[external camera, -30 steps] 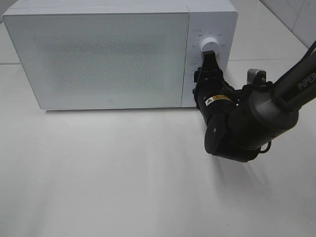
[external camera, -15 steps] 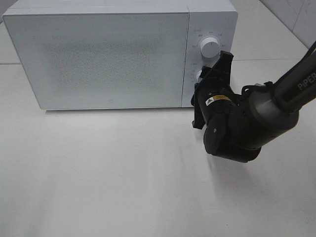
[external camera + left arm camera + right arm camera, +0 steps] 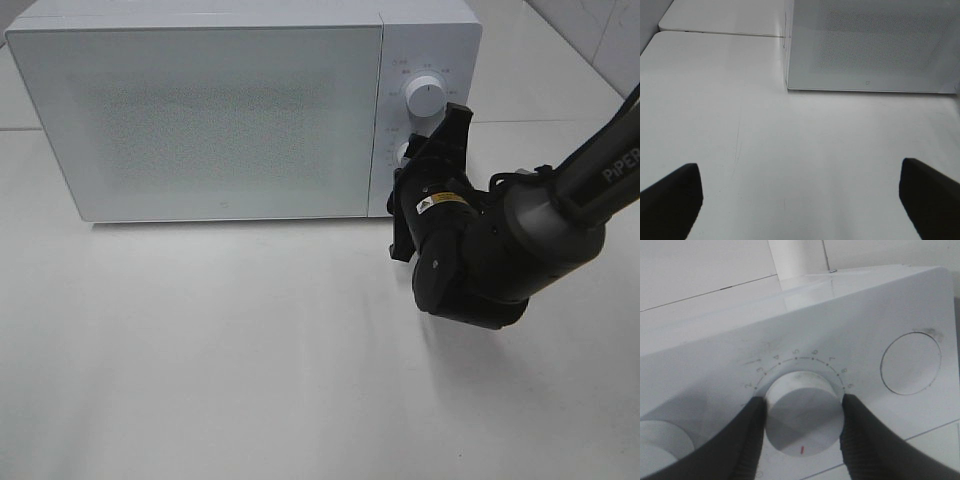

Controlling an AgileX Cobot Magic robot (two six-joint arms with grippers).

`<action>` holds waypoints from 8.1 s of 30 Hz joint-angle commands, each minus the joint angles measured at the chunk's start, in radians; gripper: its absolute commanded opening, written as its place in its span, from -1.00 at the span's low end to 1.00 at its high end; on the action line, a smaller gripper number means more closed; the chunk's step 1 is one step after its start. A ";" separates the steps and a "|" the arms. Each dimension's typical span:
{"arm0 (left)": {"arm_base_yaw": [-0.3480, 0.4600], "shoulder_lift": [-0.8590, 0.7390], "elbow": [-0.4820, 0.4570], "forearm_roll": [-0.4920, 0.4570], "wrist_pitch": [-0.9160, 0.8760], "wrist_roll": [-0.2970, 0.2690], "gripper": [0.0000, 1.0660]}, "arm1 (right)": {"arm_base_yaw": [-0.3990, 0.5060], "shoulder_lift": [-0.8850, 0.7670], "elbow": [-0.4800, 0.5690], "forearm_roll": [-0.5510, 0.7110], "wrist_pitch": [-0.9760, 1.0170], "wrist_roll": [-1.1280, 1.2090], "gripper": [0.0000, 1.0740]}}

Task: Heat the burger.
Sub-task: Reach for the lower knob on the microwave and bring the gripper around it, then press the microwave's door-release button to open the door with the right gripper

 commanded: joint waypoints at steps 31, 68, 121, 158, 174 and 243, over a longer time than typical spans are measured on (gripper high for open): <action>0.000 -0.019 0.000 -0.009 -0.012 -0.006 0.89 | -0.012 -0.056 -0.041 -0.068 -0.021 -0.286 0.29; 0.000 -0.019 0.000 -0.009 -0.012 -0.006 0.89 | -0.015 -0.470 -0.041 -0.638 1.158 -1.318 0.29; 0.000 -0.019 0.000 -0.009 -0.012 -0.006 0.89 | -0.486 -1.524 0.110 -0.821 2.219 -1.545 0.35; 0.000 -0.019 0.000 -0.008 -0.012 -0.006 0.89 | -0.644 -2.137 0.313 -0.817 2.223 -1.533 0.39; 0.000 -0.019 0.000 -0.008 -0.012 -0.006 0.89 | -0.644 -2.137 0.312 -0.813 2.221 -1.533 0.39; 0.000 -0.019 0.000 -0.008 -0.012 -0.006 0.89 | -0.642 -0.989 0.319 -0.824 0.978 -1.529 0.39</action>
